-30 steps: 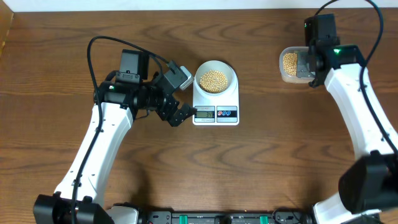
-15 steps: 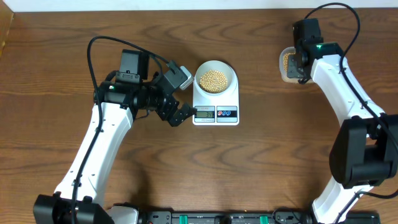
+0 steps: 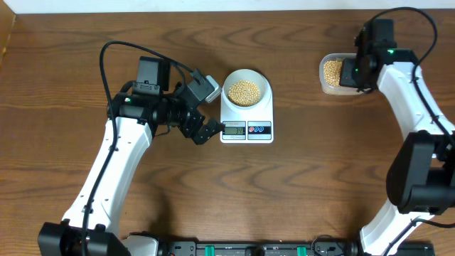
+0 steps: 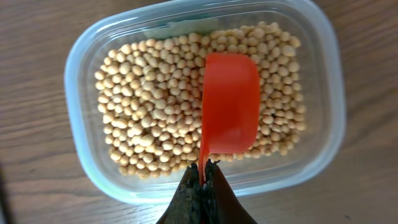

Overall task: Scoop item into bowl and weigh 50g on scale
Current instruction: 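Return the red scoop with the right gripper to the soybean tub, then scoop soybeans from the tub with the red scoop in the right gripper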

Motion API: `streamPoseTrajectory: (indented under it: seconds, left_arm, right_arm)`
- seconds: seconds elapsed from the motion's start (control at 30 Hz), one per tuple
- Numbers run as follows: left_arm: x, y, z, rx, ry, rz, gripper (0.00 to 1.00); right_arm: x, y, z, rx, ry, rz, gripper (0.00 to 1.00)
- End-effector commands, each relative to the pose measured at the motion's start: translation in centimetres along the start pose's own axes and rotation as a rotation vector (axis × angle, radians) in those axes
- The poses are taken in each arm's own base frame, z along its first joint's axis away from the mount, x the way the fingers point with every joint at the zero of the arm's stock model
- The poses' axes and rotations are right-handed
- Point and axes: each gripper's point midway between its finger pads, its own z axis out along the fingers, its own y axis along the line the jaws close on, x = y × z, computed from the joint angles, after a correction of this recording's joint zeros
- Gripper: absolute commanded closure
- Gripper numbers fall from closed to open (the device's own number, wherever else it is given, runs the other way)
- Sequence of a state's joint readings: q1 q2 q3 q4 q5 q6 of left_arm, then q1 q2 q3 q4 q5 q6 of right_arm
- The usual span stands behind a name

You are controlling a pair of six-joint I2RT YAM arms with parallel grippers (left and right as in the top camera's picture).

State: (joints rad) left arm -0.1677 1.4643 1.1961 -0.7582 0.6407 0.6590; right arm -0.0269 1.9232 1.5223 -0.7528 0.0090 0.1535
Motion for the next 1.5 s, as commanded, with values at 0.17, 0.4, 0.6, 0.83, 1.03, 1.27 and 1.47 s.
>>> streamPoseTrajectory:
  seconds: [0.17,0.4,0.6,0.83,1.03,1.27,1.47]
  left_arm:
    - [0.4,-0.1,0.2,0.003,0.010,0.010,0.00]
    - [0.4,-0.1,0.2,0.003,0.010,0.010,0.00]
    - [0.4,-0.1,0.2,0.003,0.010,0.010,0.00]
    - [0.4,-0.1,0.2,0.003,0.010,0.010,0.00]
    - [0.4,-0.1,0.2,0.003,0.010,0.010,0.00]
    - [0.4,-0.1,0.2,0.003,0.010,0.010,0.00]
    - [0.4,-0.1,0.2,0.003,0.010,0.010,0.00]
  right_arm:
    - [0.1,2.5,-1.1,-0.317,0.017,-0.044,0.99]
    - [-0.2,2.4,-1.8,-0.422,0.002,-0.061,0.99]
    - [-0.1,0.9,-1.9,-0.427,0.007,-0.043,0.99]
    - [-0.4,-0.4,-2.4,-0.475,-0.012,-0.012,0.99]
    - [-0.8,-1.4,-3.0,-0.536,-0.033,0.019,0.99]
    - [-1.3,-1.8,-4.0,-0.614,-0.064,0.037,0.99]
    - [-1.7,-1.9,-4.7,-0.671,-0.089,0.051,0.99]
